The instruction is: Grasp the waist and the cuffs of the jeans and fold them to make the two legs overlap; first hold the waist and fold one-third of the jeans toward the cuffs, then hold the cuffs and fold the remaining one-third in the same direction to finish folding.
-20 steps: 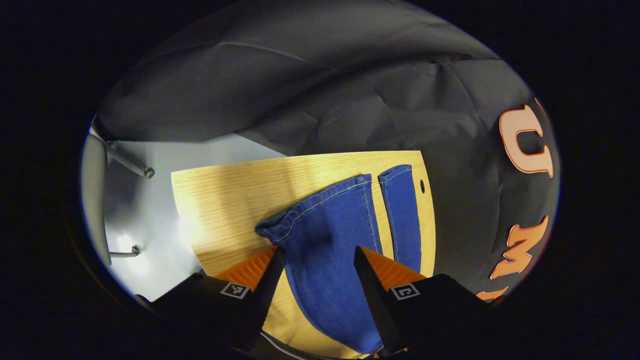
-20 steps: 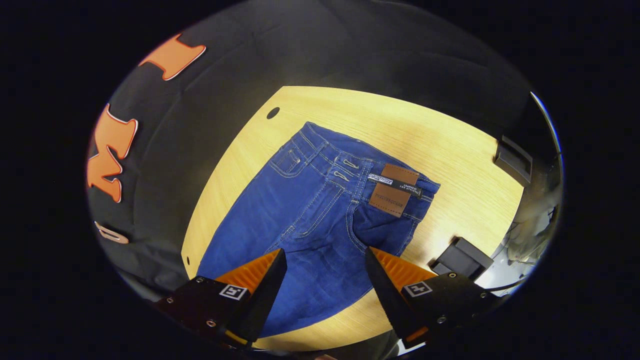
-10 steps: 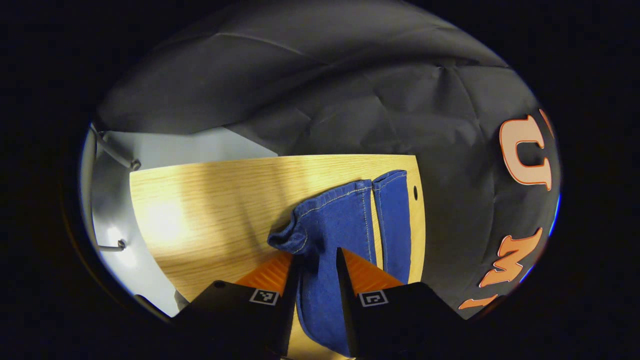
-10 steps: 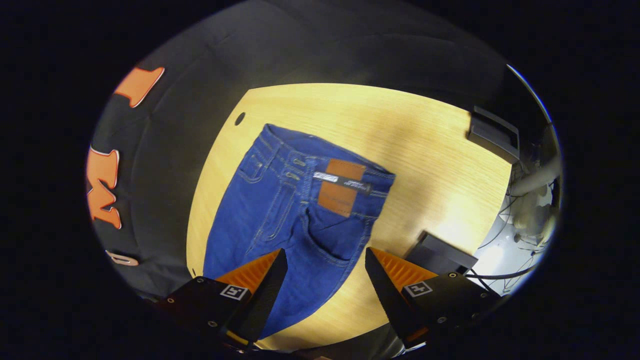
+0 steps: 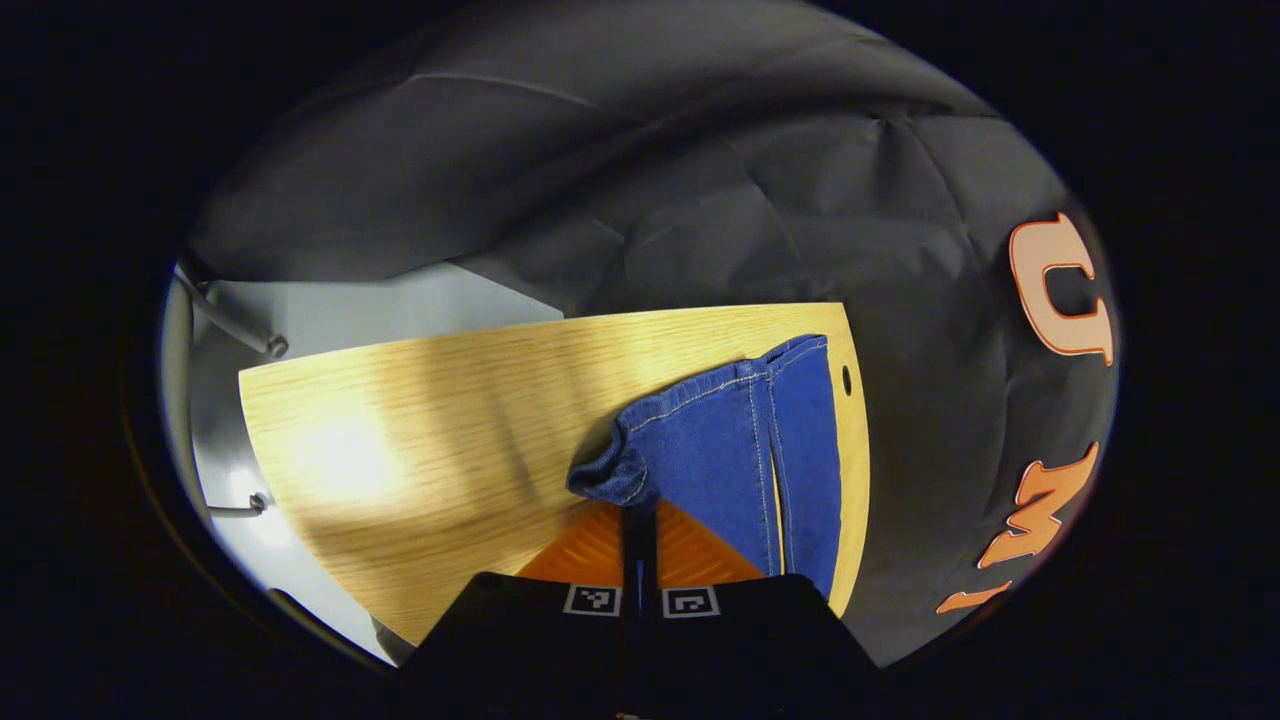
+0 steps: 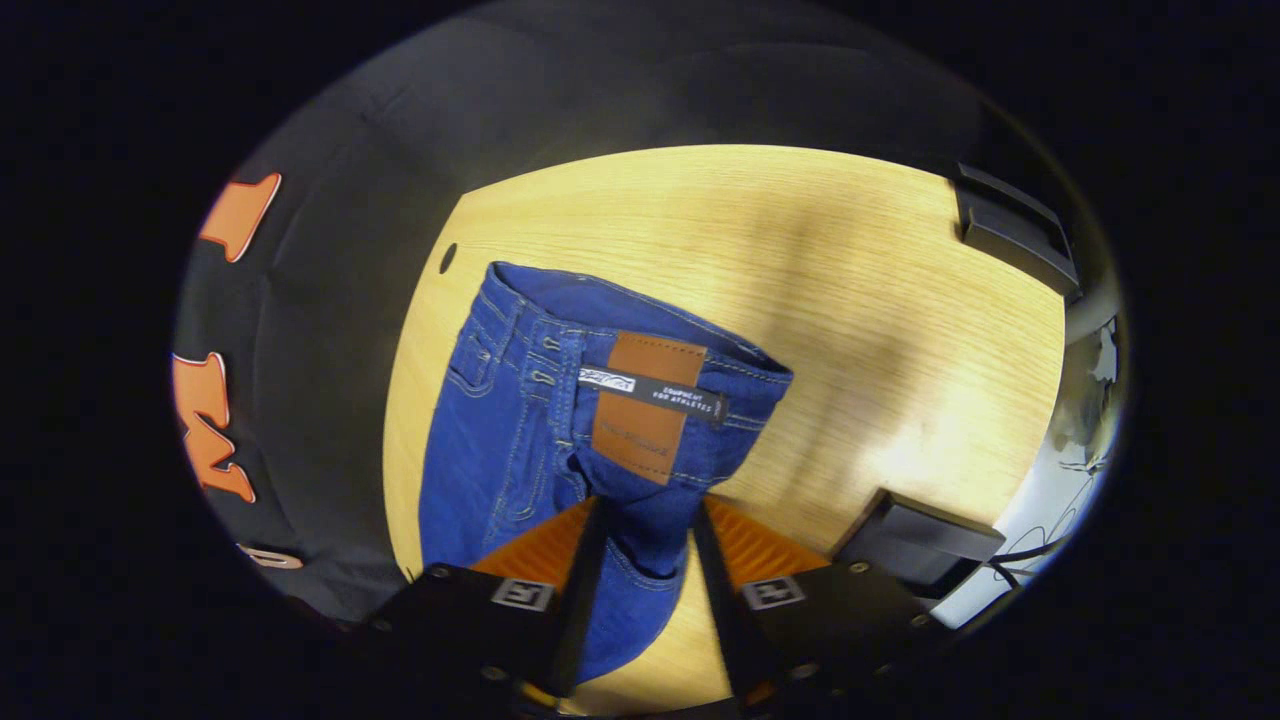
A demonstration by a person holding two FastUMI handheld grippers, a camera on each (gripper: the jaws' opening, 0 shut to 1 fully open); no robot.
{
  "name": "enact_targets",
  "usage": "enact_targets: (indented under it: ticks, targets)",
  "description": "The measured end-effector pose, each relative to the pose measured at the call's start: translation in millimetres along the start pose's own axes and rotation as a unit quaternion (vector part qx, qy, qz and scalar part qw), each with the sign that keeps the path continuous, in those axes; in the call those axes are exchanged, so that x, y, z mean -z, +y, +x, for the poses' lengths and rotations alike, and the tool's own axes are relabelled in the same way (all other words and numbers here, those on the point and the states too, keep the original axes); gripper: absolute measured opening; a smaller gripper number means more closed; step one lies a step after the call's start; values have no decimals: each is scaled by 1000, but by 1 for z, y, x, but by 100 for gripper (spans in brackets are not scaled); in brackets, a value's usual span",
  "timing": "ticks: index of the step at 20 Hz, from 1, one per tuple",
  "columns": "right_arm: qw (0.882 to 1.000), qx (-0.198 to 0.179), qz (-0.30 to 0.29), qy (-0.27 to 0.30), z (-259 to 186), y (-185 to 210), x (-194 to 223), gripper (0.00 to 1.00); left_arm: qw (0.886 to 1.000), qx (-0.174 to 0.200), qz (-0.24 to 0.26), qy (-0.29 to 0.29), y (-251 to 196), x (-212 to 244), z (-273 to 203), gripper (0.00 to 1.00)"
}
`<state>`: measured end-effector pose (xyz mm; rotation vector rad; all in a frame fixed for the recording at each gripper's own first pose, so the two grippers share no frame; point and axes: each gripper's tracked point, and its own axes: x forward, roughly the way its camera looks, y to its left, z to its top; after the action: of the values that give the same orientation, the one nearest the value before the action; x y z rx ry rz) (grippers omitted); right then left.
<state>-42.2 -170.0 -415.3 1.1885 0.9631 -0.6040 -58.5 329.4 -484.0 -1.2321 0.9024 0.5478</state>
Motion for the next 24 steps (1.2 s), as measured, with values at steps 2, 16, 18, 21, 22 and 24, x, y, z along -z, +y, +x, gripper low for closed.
enact_targets:
  ticks: [2, 16, 18, 21, 22, 24]
  targets:
    - [999, -7, 45, 9, 4, 5, 4, 23, 1000, 0, 6, -1, -2, -2, -1, 1]
    - [997, -62, 46, 1, -28, 54, 0, 6, 991, 81, 109, -7, -113, -7, -42, 1]
    - [997, -68, 43, 3, -31, 60, -1, 6, 988, 95, 119, -2, -134, -7, -45, 1]
    - [995, -83, 63, -4, -31, 78, -10, 6, 986, 94, 139, 4, -153, -11, -49, 1]
    - [994, -85, 69, -9, -33, 80, -14, 6, 986, 88, 139, 3, -154, -14, -46, 1]
    - [994, -88, 63, -9, -35, 88, -17, 6, 989, 83, 124, 3, -160, -20, -46, 0]
